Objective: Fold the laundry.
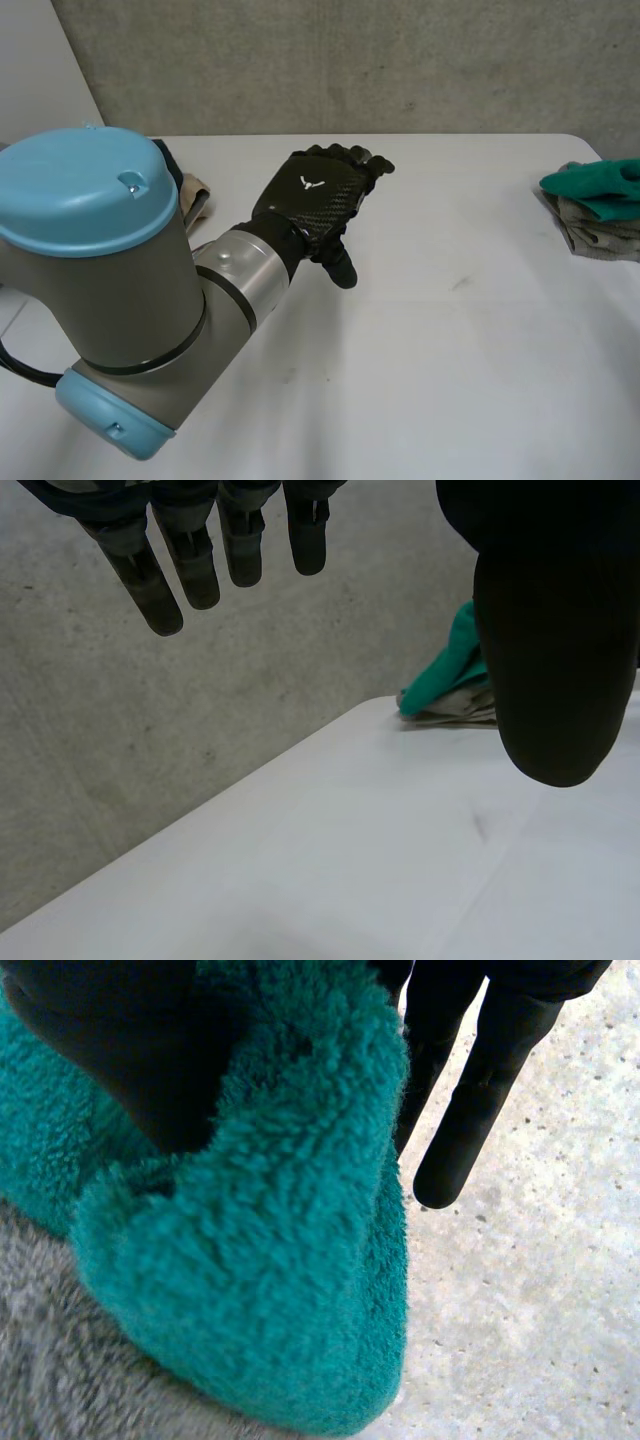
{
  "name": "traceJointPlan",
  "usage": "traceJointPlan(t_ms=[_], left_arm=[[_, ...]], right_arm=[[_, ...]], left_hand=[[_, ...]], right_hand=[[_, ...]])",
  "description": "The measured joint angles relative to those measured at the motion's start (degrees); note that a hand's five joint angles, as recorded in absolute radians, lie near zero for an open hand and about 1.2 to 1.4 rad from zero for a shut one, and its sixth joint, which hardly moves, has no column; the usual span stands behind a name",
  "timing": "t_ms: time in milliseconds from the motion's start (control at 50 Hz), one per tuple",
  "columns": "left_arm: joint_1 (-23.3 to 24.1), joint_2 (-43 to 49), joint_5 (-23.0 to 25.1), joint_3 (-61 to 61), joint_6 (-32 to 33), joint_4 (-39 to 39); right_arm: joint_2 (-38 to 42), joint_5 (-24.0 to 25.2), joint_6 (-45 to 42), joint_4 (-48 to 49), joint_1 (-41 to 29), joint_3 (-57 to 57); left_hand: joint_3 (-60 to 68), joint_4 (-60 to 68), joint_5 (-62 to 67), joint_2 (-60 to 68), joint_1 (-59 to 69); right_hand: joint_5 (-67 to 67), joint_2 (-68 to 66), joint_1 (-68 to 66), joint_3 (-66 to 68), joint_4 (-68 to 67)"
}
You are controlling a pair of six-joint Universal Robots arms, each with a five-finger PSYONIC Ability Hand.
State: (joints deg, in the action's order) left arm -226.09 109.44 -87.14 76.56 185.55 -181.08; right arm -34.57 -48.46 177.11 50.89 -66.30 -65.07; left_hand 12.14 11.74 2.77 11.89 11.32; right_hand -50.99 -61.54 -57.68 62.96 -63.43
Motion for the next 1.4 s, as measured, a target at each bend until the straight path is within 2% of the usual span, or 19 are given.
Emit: traceJointPlan(t_ms=[40,100,140,320,380,440,480,520,620,680,760,880,920,1020,1100,1200,1340,1380,1400], left_arm=[[0.2,-0.1,0.1,0.1,0.0,0.0],[0.8,-0.6,0.2,0.5,-0.1,0.0],[1.1,-0.8,0.3,0.7,-0.1,0.0],[3.0,-2.6,0.5,0.9,-0.2,-0.2],[3.4,-3.3,0.5,0.9,-0.2,-0.2],[3.9,-4.1,0.5,0.9,-0.2,-0.2],[4.0,-4.3,0.5,0.9,-0.2,-0.2],[4.4,-5.1,0.8,0.9,-0.2,-0.3],[4.4,-6.9,1.7,0.7,-0.4,-0.4],[4.0,-8.3,2.1,0.4,-0.5,-0.7],[2.0,-10.1,2.1,0.3,-0.4,-1.7],[-4.8,-12.2,1.3,0.4,0.2,-3.3],[-11.2,-12.7,1.1,0.6,1.3,-3.8],[-23.9,-10.3,1.2,1.1,6.3,-4.3],[-32.4,-4.8,1.5,0.4,13.1,-5.5],[-41.7,8.3,2.5,-3.3,27.5,-9.5],[-47.3,22.6,4.1,-9.9,39.2,-12.3],[-47.8,25.7,4.4,-11.9,40.5,-12.5],[-47.9,26.6,4.5,-12.6,40.7,-12.5]], right_arm=[[-1.1,0.0,0.0,-0.5,0.1,-0.8],[-3.7,-0.7,-0.5,-2.9,0.3,-2.4],[-5.1,-1.1,-1.6,-5.2,0.7,-3.1],[-12.0,-3.1,-15.5,-23.9,5.6,-4.4],[-14.7,-6.5,-21.3,-30.4,8.3,-4.3],[-17.9,-12.6,-25.3,-34.9,10.5,-3.6],[-18.4,-13.8,-25.7,-35.4,10.8,-3.5],[-21.3,-21.3,-27.0,-36.9,11.6,-2.5],[-25.5,-30.6,-26.6,-35.7,10.8,-1.7],[-28.6,-32.9,-24.5,-33.3,7.7,-3.0],[-34.2,-31.4,-19.5,-28.7,0.8,-7.9],[-42.6,-23.8,-14.1,-21.8,-7.2,-18.8],[-47.2,-18.3,-12.7,-17.3,-12.0,-27.0],[-51.5,-12.4,-12.5,-13.2,-21.3,-38.4],[-52.1,-11.1,-14.2,-14.8,-27.1,-43.4],[-49.8,-11.4,-20.4,-22.9,-31.6,-46.3],[-45.0,-12.3,-27.4,-28.9,-32.6,-46.8],[-44.1,-12.5,-28.5,-29.5,-32.4,-46.8],[-43.8,-12.5,-28.8,-29.6,-32.4,-46.9]], left_hand=[[0.0,0.0,0.0,0.0,0.0],[0.0,0.0,0.0,0.0,0.0],[0.0,0.0,0.0,0.0,0.0],[0.0,0.0,0.0,0.0,0.0],[0.0,0.0,0.0,0.0,0.0],[0.0,0.0,0.0,0.0,0.0],[0.0,0.0,0.0,0.0,0.0],[0.0,0.0,0.0,0.0,0.0],[0.0,-0.1,0.0,0.0,-0.2],[0.0,-0.1,0.0,0.0,-0.2],[0.0,-0.1,0.0,0.0,-0.2],[0.0,-0.1,0.0,0.0,-0.2],[0.0,-0.1,0.0,0.0,-0.2],[0.0,-0.1,0.0,0.0,-0.2],[0.0,-0.1,0.0,0.0,-0.2],[0.0,-0.1,0.0,0.0,-0.2],[0.3,0.4,0.2,0.3,0.5],[16.7,17.1,16.2,18.2,20.4],[16.7,17.1,16.2,18.2,20.4]], right_hand=[[11.5,12.1,10.5,-11.9,11.9],[42.3,43.4,40.3,-42.4,42.5],[47.6,48.5,44.3,-49.5,49.4],[48.1,49.1,44.3,-50.7,51.2],[48.1,49.1,44.3,-50.7,51.2],[48.1,49.1,44.3,-50.7,51.2],[48.1,49.1,44.3,-50.7,51.2],[48.1,49.1,44.3,-50.7,51.2],[48.1,49.1,44.3,-50.7,51.2],[48.1,49.1,44.3,-50.7,51.2],[48.1,49.1,44.3,-50.7,51.2],[48.1,49.1,44.3,-50.7,51.2],[48.1,49.1,44.3,-50.7,51.2],[48.1,49.1,44.3,-50.7,51.2],[48.1,49.1,44.3,-50.7,51.2],[48.1,49.1,44.3,-50.7,51.2],[48.1,49.1,44.3,-50.7,51.2],[48.1,49.1,44.3,-50.7,51.2],[48.1,49.1,44.3,-50.7,51.2]])
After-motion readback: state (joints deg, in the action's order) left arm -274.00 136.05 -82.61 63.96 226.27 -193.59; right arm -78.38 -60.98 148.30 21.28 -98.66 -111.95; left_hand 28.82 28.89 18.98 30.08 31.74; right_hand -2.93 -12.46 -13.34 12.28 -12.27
